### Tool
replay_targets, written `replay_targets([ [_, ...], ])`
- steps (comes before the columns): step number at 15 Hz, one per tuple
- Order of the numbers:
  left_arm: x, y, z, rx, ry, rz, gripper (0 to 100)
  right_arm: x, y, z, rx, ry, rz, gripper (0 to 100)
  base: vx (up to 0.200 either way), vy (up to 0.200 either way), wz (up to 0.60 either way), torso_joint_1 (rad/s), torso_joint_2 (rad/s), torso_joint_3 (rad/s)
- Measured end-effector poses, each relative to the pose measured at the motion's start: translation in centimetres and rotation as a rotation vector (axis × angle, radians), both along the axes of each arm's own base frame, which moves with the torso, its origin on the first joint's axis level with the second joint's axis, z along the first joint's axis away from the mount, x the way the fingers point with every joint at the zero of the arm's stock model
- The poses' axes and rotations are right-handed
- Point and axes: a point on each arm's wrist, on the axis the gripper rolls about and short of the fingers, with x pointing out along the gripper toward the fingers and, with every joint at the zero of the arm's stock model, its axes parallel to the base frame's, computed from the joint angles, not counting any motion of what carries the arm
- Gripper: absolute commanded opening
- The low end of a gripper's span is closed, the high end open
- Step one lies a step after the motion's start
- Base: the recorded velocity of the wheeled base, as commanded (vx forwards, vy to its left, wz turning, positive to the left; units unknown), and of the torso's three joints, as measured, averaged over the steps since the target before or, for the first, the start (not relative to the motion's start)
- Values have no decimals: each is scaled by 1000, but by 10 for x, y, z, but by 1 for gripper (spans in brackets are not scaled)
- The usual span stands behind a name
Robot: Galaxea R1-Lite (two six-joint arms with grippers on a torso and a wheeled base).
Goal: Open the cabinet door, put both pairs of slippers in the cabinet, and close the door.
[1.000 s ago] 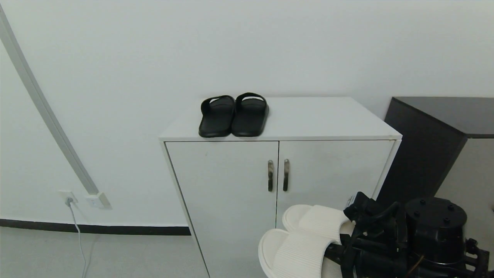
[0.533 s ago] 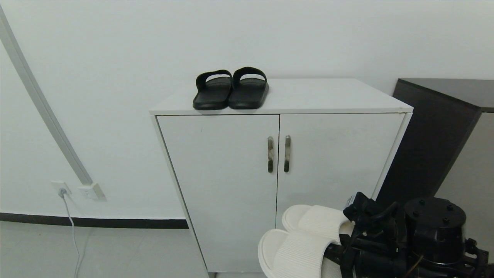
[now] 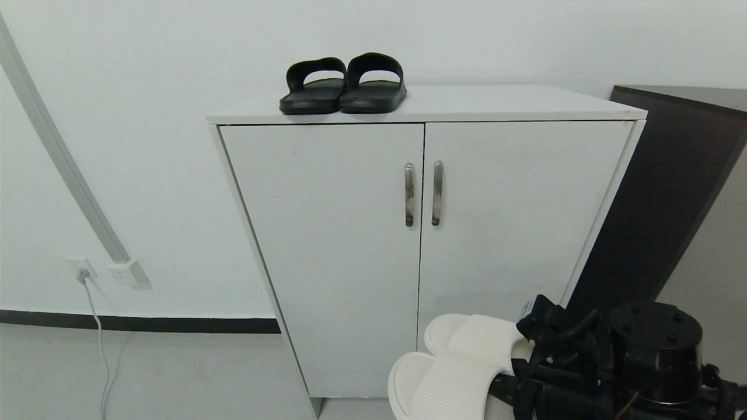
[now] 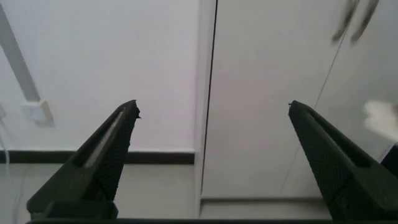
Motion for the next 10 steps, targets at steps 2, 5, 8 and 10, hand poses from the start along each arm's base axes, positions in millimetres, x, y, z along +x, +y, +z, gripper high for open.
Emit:
replay_targets([
  [2,4,-1,25,-18,17,-38,100,-1,-1,-1,-14,-11,8,0,0,0,0,-14,75,83],
  [5,32,-3,62,-25,53,-157,100,-1,-1,-2,-17,-9,9,0,0,0,0,0,0,0],
  [8,70,-7,94,-26,91,-301,100,-2,-2,-2,-21,-10,8,0,0,0,0,0,0,0],
  [10,100,-10,120,-27,89,-377,100,-2,-2,-3,-31,-19,13,0,0,0,0,0,0,0],
])
